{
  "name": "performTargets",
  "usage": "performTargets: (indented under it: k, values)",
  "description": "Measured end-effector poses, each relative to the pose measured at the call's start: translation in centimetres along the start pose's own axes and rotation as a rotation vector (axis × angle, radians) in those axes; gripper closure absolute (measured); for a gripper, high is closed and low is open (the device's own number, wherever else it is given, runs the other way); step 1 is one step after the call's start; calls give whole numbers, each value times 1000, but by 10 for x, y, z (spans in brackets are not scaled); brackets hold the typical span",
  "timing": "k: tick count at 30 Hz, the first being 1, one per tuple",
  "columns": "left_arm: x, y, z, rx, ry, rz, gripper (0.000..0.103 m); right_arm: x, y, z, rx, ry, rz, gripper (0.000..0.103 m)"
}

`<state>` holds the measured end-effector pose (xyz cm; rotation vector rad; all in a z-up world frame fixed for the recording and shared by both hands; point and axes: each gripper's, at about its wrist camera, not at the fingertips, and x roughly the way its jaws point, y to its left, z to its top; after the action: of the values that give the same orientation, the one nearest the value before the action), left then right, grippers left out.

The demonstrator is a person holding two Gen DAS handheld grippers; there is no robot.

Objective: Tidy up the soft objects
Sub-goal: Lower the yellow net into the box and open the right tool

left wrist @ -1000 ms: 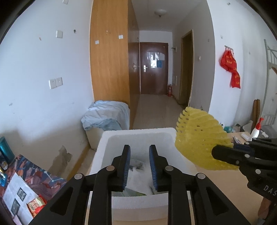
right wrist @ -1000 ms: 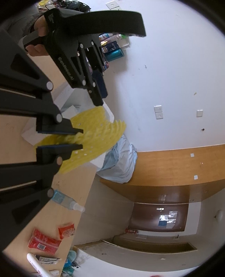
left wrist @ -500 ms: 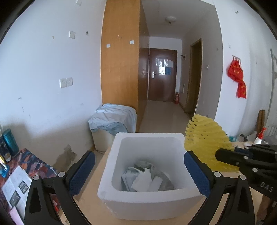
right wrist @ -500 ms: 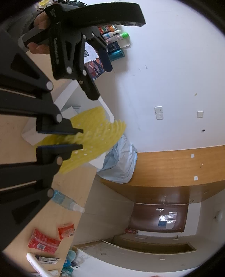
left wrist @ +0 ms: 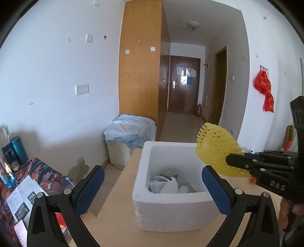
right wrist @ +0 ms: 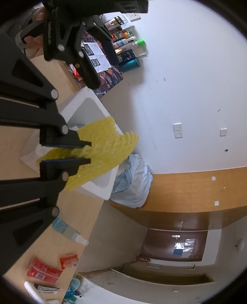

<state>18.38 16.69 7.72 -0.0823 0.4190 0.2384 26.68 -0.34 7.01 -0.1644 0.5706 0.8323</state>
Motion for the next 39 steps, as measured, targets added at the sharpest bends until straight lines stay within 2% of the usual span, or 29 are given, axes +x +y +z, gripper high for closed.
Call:
performTargets:
  k: [15,20,21,22,23,24,25,28,39]
  values:
    - [-8,23,-7,-25,3,71,0,36,8,7,-24,48,47,91]
    - [-8,29,-8,-38,7,95,0,44,9,9,-48,47,27,89]
    - [-8,30,-9,-39,8,97,0,45,9,8,-46,45,29,81]
    - [-8,30,-9,-42,8,98,0,45,8,8,-44,46,34,66]
    - [-8,30,-9,-46,6,100,0,45,8,8,-41,46,35,57]
    - [-9,32,-9,-48,6,99,0,43,7,7,-38,39,27,41]
    - [-9,31,-10,-48,7,96,0,42,8,7,-40,32,19,31]
    - [-9,29,-10,-44,8,97,0,37,9,8,-52,14,7,26]
    - [-9,29,-10,-41,3,95,0,37,10,9,-42,26,16,25]
